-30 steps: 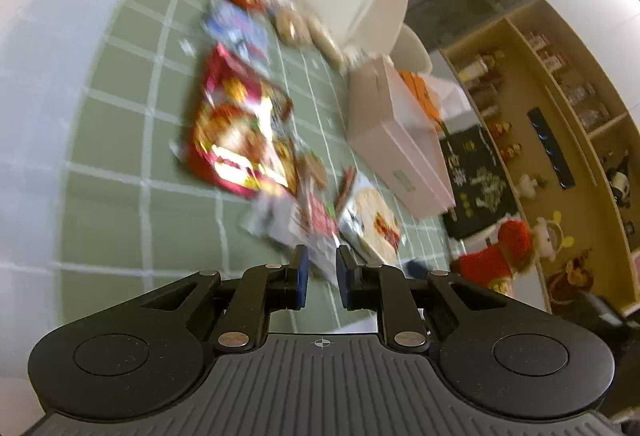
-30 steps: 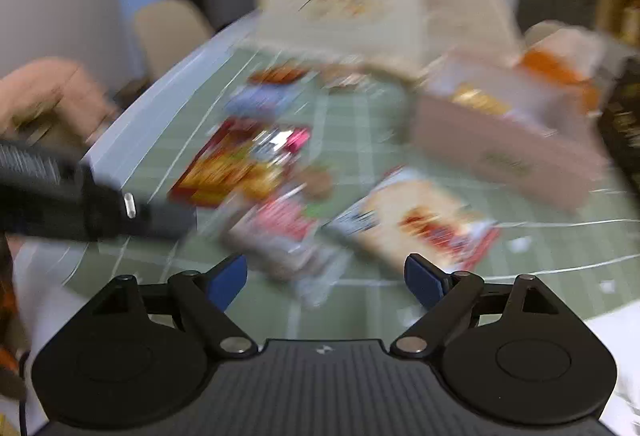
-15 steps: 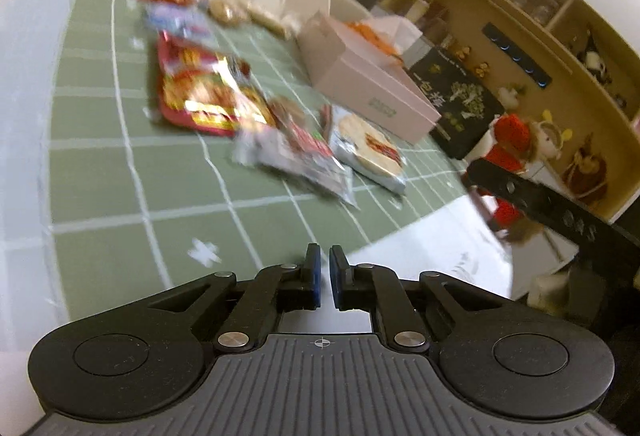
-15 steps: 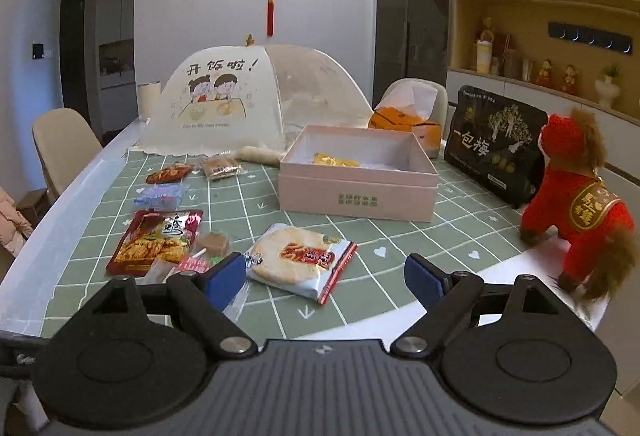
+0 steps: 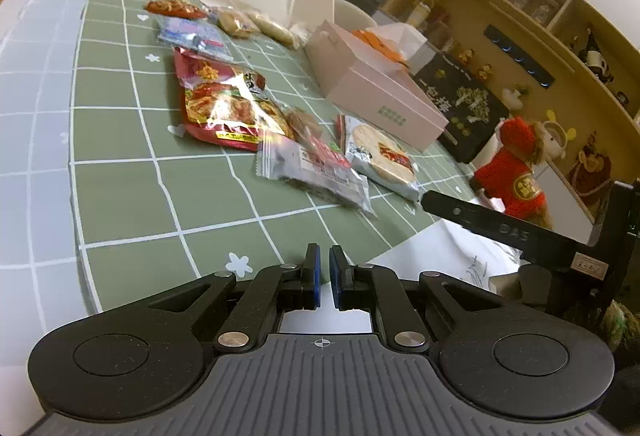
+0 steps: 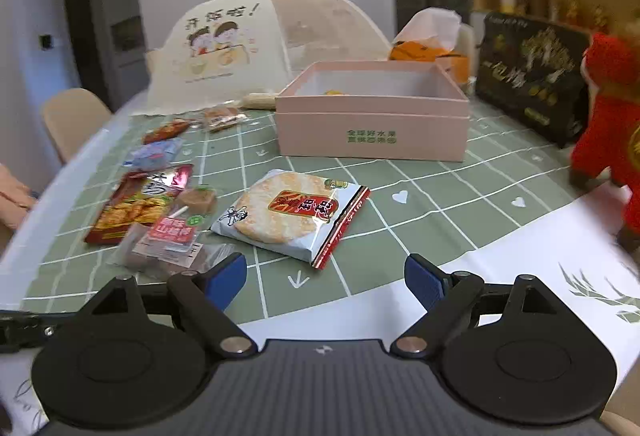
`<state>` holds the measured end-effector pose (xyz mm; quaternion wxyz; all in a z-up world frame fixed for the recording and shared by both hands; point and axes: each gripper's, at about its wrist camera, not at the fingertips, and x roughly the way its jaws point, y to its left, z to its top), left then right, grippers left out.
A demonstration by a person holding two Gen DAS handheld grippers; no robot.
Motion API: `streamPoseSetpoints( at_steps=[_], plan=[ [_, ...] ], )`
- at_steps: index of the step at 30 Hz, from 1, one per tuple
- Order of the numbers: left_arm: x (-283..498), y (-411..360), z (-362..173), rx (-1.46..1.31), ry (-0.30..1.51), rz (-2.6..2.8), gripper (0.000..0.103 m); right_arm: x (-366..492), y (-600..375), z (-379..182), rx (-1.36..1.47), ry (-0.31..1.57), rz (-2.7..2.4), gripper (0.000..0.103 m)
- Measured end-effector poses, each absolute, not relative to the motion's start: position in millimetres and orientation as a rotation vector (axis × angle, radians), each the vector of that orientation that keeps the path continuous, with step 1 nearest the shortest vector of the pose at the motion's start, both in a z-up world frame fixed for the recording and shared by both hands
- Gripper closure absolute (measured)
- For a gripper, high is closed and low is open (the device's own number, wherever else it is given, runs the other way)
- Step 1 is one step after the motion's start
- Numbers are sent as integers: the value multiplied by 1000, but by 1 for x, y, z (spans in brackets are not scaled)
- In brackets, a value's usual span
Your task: Organize snacks
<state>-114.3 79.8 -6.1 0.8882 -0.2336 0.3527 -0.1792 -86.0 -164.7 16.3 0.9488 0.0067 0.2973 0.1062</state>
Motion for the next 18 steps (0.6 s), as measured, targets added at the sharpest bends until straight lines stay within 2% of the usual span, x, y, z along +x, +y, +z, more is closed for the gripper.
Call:
streamPoseSetpoints(
  at_steps=[9, 12, 18],
  plan=[
    [-90, 86, 10, -452, 870, -326, 93, -62, -211, 60, 157, 644, 461, 16],
    [-81, 85, 25, -413, 931, -312, 90, -36, -208, 70, 90, 680, 433, 16],
    [-47, 93, 56, -493, 912, -295, 90, -17, -200, 40, -57, 718, 331, 16]
  ],
)
